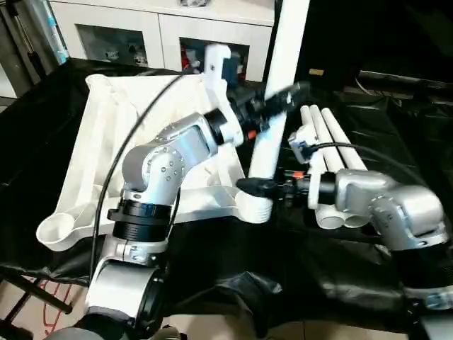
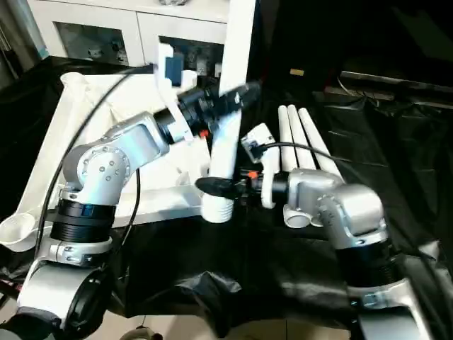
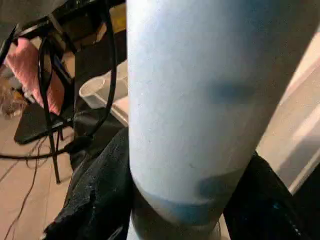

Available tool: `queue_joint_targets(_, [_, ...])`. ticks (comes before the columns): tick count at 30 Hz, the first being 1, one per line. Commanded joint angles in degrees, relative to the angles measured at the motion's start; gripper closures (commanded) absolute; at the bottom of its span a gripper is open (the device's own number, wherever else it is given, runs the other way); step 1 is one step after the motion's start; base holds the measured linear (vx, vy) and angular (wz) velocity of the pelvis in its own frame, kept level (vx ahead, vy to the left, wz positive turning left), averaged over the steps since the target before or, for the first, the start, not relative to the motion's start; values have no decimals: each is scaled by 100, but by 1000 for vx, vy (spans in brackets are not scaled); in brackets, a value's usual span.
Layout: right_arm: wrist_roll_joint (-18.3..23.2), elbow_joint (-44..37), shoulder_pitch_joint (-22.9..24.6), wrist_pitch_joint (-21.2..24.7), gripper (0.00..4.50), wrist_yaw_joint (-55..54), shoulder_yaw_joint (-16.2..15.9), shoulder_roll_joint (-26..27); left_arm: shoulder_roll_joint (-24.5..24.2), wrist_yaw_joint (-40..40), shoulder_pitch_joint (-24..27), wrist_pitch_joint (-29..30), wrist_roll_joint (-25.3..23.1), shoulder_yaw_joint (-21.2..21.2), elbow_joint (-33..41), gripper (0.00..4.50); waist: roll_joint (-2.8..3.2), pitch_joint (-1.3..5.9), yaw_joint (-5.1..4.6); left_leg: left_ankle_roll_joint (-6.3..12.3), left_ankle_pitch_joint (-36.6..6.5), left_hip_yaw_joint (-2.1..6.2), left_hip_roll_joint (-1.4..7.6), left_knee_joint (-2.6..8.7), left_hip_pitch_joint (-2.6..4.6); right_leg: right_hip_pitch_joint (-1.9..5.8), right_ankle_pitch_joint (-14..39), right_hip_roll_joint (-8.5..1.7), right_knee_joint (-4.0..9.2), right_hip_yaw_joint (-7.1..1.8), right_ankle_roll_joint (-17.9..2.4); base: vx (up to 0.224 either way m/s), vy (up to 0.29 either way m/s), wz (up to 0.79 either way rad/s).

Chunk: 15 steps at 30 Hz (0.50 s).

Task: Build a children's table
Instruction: Pick table leg

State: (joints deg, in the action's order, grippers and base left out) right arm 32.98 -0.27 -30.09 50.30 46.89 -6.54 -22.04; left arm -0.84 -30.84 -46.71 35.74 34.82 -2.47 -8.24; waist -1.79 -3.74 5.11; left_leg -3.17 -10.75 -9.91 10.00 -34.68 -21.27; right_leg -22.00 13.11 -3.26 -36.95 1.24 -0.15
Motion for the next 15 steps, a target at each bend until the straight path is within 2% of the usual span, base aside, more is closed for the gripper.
queue_joint_targets(1, [-16,23,2,-138,260,-89,222,1,13,42,-85,-146,-73,-53,-54,159,49,426,9,69,-385,93,259,341,58,342,-466,-413,418,-225,-1483,0,0,0])
queue_joint_targets(2, [-24,42,-3,-165,260,-127,256,33,50,88,-114,-192,-5,-174,-79,159,60,426,8,46,-386,86,249,335,51,346,-492,-412,413,-229,-1501,0,0,0])
queue_joint_targets(4, [-60,74,17,-409,260,-368,445,188,94,304,-212,-447,122,-576,-129,159,4,428,14,67,-345,82,240,332,48,358,-565,-403,414,-227,-1506,0,0,0])
queue_joint_targets(5, [-64,106,21,-563,260,-533,578,300,74,391,-236,-508,169,-724,-138,159,26,429,14,51,-338,85,238,332,39,352,-543,-418,408,-222,-1523,0,0,0])
queue_joint_targets(7, [-133,209,-11,-716,260,-792,716,413,5,486,-205,-644,143,-833,-135,159,29,425,5,50,-377,87,247,339,59,338,-469,-409,418,-219,-1505,0,0,0])
queue_joint_targets(9, [-212,276,-35,-847,261,-912,765,447,-98,443,-129,-682,104,-848,-122,159,47,425,4,32,-368,84,245,344,65,332,-434,-397,412,-216,-1460,0,0,0])
queue_joint_targets(10, [-286,326,-59,-972,261,-1089,845,498,-295,285,13,-721,-22,-776,-90,159,54,424,6,23,-364,86,249,346,68,322,-424,-403,411,-216,-1445,0,0,0])
queue_joint_targets(11, [-354,357,-76,-1036,261,-1270,906,530,-467,102,145,-775,-147,-675,-54,159,49,418,-13,-7,-353,78,238,364,63,309,-312,-389,415,-217,-1345,0,0,0])
queue_joint_targets(13, [-749,418,-102,-1155,261,-1418,664,359,-867,-289,422,-823,-500,-308,43,159,56,422,-13,-37,-331,89,250,364,72,303,-294,-395,416,-212,-1295,0,0,0])
queue_joint_targets(14, [-970,463,-104,-1264,261,-1510,545,290,-1129,-634,633,-836,-673,-56,130,159,76,427,-9,-82,-272,90,258,370,80,293,-293,-384,403,-210,-1199,0,0,0])
queue_joint_targets(15, [-873,562,-119,-1180,261,-1735,742,445,-1431,-967,908,-917,-927,252,189,159,66,424,-10,-105,-251,78,246,374,83,287,-302,-386,399,-219,-1150,0,0,0])
